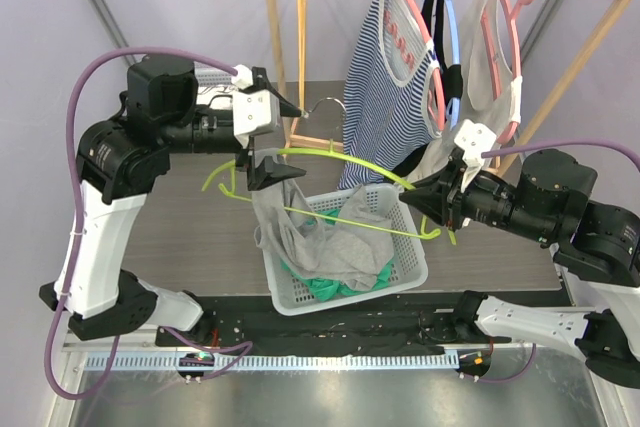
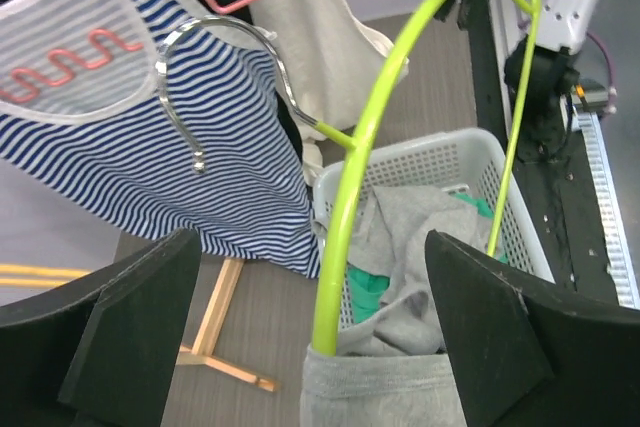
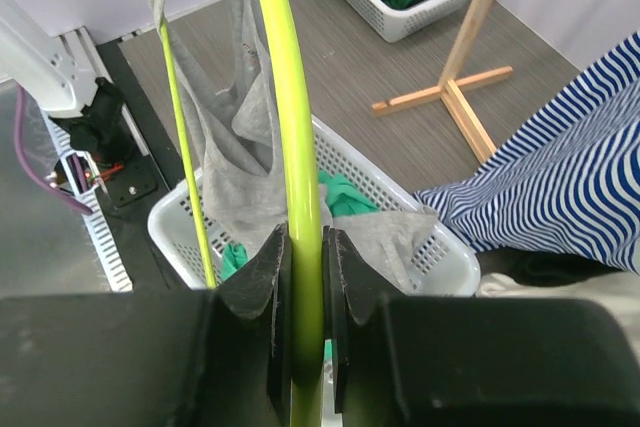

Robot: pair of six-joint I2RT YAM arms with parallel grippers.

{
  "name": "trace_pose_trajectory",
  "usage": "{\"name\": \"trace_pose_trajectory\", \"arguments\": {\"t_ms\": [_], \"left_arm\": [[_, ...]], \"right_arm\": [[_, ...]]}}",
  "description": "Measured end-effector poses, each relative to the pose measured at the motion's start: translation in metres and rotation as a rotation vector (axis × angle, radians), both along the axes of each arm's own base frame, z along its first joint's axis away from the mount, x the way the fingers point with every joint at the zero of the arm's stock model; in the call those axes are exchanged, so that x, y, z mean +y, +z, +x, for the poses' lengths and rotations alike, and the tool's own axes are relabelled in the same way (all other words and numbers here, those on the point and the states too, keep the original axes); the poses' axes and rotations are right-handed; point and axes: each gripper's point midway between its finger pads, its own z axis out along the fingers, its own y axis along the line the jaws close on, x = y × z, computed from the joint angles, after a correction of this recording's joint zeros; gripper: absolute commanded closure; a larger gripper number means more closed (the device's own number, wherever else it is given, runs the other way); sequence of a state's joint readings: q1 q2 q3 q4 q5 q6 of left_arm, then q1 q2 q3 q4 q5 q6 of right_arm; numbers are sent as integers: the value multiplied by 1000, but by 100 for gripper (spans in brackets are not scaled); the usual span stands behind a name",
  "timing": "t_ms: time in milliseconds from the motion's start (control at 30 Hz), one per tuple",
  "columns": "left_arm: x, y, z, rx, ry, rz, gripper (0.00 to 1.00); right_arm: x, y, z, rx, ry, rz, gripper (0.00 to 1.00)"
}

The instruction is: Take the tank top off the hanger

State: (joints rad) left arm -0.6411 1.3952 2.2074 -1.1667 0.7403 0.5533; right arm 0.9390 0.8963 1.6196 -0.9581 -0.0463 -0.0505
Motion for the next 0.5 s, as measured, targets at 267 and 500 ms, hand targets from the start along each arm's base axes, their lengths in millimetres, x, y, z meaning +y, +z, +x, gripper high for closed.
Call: {"name": "trace_pose_trajectory", "arguments": {"t_ms": [267,500], "left_arm": [[29,17,2,40,188,-108,1],[59,-16,-6,163,355,-147,27]], "right_arm": [[-18,0,11,-43,-86,-53,99],[-30,5,15,-83,-130,-77,99]]}}
